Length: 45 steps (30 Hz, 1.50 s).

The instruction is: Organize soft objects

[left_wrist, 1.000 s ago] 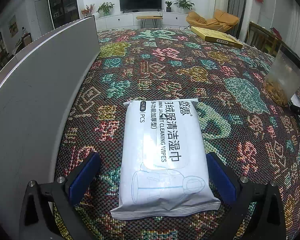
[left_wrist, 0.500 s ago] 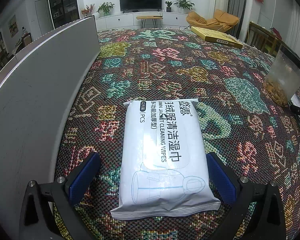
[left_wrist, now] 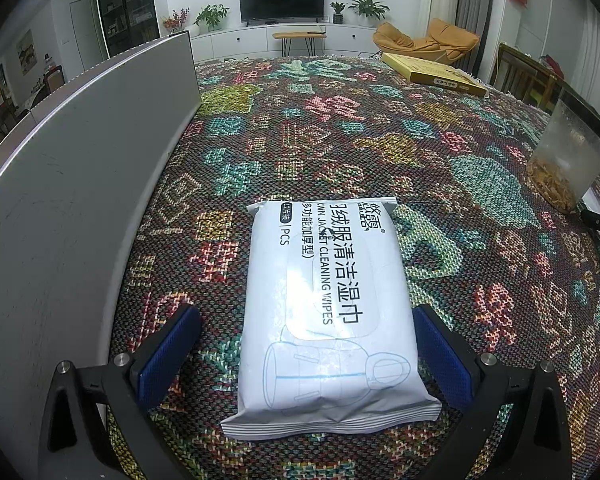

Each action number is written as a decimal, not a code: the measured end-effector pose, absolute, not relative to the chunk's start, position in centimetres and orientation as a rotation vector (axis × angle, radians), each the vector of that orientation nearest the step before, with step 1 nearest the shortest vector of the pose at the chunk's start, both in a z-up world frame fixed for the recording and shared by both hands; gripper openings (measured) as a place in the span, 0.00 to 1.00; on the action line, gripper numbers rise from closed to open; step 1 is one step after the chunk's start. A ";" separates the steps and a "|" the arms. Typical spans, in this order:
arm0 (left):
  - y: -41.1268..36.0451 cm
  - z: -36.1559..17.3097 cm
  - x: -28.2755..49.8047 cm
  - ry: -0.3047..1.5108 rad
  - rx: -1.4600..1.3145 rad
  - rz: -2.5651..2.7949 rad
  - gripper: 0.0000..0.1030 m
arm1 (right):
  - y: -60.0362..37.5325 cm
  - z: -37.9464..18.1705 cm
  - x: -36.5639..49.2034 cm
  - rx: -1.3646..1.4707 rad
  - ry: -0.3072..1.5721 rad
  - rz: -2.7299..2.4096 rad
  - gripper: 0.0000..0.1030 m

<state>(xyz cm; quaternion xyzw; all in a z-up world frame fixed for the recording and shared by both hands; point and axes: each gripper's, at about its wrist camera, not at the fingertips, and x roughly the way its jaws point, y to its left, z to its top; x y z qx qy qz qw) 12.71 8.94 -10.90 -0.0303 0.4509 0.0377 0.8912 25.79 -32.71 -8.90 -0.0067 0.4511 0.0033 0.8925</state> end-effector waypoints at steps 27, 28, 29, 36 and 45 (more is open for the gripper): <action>6.9 -10.2 13.5 1.133 -0.040 0.015 1.00 | -32.7 -9.1 27.4 -0.018 0.966 0.065 0.89; 6.6 -10.4 13.8 1.136 -0.011 0.022 1.00 | -32.7 -9.1 27.6 -0.017 0.967 0.070 0.90; 6.4 -10.3 14.1 1.109 -0.017 0.018 0.98 | -32.8 -9.0 27.9 -0.016 0.971 0.082 0.87; 7.1 -8.3 14.3 1.027 -0.156 -0.042 0.55 | -37.8 -7.9 29.3 0.331 0.931 0.131 0.75; 11.1 0.7 10.0 0.837 -0.424 -0.204 0.56 | -33.9 5.1 23.5 0.221 0.761 0.220 0.75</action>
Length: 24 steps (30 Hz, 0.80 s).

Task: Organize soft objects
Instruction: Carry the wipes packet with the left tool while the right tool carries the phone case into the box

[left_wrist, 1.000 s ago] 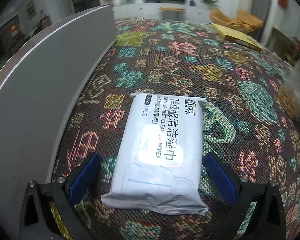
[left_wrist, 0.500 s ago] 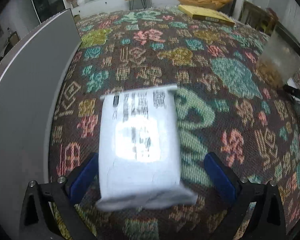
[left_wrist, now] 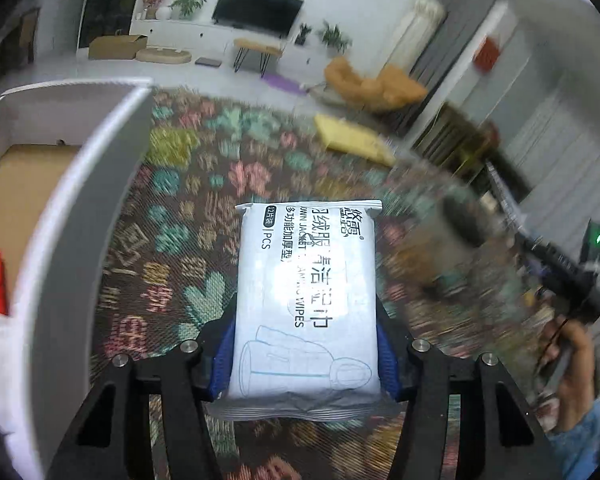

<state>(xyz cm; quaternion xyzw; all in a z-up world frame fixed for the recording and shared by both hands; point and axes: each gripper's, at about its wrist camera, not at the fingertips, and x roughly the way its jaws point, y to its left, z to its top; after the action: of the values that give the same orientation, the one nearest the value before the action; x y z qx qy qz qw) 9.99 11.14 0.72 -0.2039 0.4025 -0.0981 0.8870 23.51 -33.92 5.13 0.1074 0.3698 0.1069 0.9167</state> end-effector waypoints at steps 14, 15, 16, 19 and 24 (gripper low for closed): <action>32.6 3.9 -3.8 0.817 -0.327 0.318 0.75 | 6.3 9.6 7.6 0.011 0.916 0.958 0.80; 33.2 3.5 -4.5 0.812 -0.331 0.338 0.80 | 7.6 8.7 7.2 0.004 0.947 0.983 0.83; 33.7 3.2 -5.2 0.803 -0.337 0.363 0.85 | 9.9 7.3 6.6 -0.007 1.005 1.017 0.83; 34.5 2.8 -7.1 0.769 -0.302 0.447 0.88 | 11.1 5.8 5.8 0.001 1.027 1.026 0.83; 33.4 3.6 -8.6 0.710 -0.196 0.526 0.95 | 9.1 6.4 5.6 -0.046 0.961 0.965 0.83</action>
<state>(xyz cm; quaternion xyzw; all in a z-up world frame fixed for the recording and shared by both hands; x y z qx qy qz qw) -8.56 33.40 3.59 -0.0947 0.3429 0.2543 0.8993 5.63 9.06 6.41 -0.0211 0.4443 0.4461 0.7766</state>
